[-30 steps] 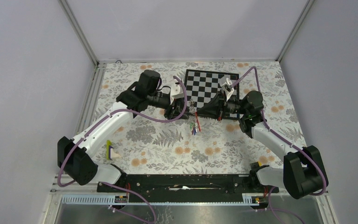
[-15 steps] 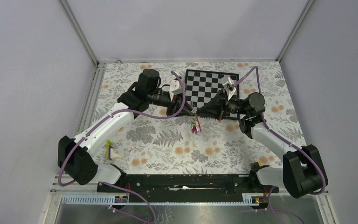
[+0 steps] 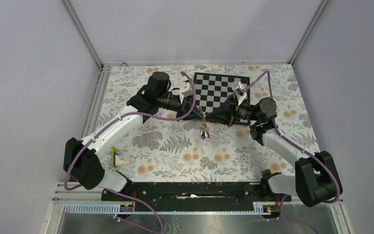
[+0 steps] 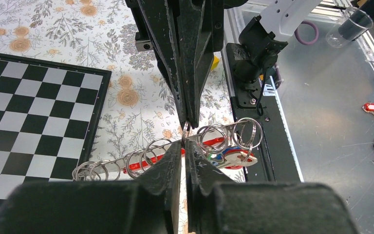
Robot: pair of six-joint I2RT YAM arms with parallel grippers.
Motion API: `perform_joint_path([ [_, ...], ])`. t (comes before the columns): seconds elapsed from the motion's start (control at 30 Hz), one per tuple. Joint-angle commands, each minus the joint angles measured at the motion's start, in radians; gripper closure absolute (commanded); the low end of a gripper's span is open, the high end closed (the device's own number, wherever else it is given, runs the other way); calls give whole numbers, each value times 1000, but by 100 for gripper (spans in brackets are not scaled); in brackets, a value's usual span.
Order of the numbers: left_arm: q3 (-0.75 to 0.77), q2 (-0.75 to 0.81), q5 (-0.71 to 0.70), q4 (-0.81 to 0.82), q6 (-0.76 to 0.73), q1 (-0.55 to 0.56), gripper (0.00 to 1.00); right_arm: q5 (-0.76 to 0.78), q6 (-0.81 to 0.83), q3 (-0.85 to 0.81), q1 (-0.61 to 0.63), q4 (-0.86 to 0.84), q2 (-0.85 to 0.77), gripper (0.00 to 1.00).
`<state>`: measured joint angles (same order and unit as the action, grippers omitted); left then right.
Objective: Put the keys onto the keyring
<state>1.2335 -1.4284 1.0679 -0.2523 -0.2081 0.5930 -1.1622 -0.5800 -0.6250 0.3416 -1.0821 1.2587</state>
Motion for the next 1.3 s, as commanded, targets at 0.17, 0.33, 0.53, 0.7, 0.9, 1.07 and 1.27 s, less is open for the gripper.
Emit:
perform_joint_path([
  [0.17,42,-10,-47,9,7,24,100,22,114,-9,-2,58,-25,95],
  [0.33,159,-53,-216,-267,-118,52,100,39,373,-99,-15,428,-63,63],
  [0.53,235,-89,-309,-435,-208,78,100,64,591,-208,-15,749,-86,38],
  [0.7,215,-65,-337,-434,-230,105,100,52,695,-251,-15,885,-94,34],
  [0.9,231,-56,-456,-444,-245,165,100,45,762,-254,-15,952,-95,36],
  [1.07,302,-93,-550,-517,-270,225,100,30,785,-243,-15,954,-85,43],
  [1.27,335,-103,-591,-509,-243,254,100,4,791,-208,-14,928,-69,46],
])
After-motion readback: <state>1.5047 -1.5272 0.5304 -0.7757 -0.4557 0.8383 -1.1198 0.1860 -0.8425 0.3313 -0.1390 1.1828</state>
